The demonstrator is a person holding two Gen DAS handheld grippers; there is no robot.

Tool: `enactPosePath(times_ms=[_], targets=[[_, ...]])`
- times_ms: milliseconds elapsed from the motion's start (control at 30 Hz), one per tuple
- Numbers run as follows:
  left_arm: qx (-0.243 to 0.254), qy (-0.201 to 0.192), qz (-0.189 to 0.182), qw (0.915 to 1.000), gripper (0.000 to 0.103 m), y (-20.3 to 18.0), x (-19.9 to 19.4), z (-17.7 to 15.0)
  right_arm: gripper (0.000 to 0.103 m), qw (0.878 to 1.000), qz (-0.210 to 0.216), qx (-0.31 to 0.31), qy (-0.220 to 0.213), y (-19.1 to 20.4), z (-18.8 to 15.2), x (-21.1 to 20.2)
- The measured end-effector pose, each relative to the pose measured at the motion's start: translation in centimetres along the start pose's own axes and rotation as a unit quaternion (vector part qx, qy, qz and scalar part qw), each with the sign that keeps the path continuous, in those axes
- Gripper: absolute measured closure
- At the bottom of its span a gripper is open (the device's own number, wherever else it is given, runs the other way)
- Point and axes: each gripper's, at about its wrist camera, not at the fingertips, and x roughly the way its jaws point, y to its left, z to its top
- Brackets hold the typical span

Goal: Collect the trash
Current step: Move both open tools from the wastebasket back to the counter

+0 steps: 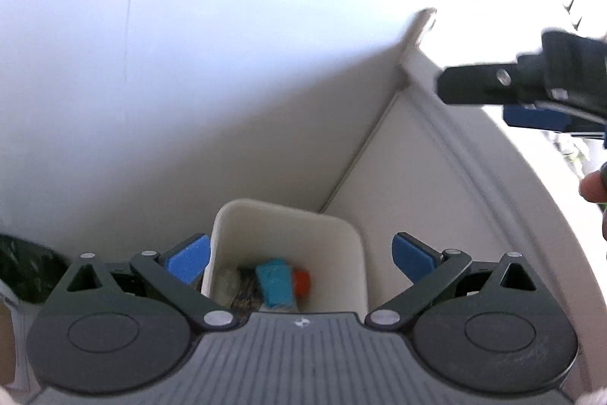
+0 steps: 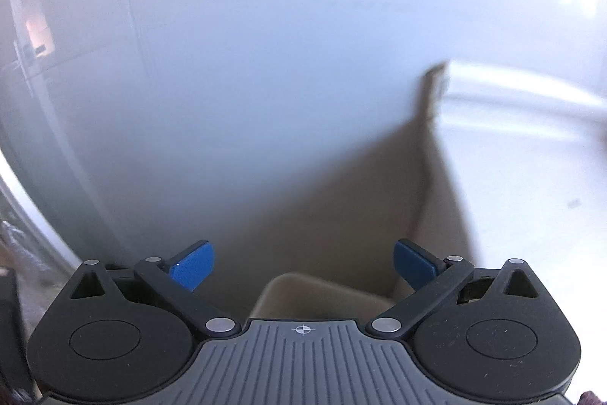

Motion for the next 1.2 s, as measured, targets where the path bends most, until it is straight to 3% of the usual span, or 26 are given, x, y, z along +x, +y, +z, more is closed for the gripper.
enactPosePath(times_ms=[233, 533, 700, 1000, 1200], targets=[[0.031, -0.016, -0.017, 0.9992, 0.001, -2.9, -0.4, 1.9, 0.001, 0.998, -0.051, -0.017, -0.020, -3.5, 0.7, -4.1], [0.072, -0.043, -0.036, 0.9958, 0.001, -7.6, 0.0, 4.3, 0.000, 0.996, -0.091, 0.018, -0.019, -9.6, 0.2, -6.3], [0.108, -0.055, -0.050, 0.9914, 0.001, -11.1, 0.2, 5.6, 0.000, 0.992, -0.106, 0.069, -0.012, -13.2, 0.1, -6.2], [0.191, -0.060, -0.095, 0.9752, 0.001, -18.2, 1.9, 6.5, 0.000, 0.975, -0.194, 0.105, -0.011, -18.6, -0.7, -8.3], [0.266, -0.046, -0.130, 0.9541, 0.001, -22.5, 4.2, 6.3, 0.000, 0.962, -0.230, 0.143, -0.026, -22.5, -1.8, -10.2]])
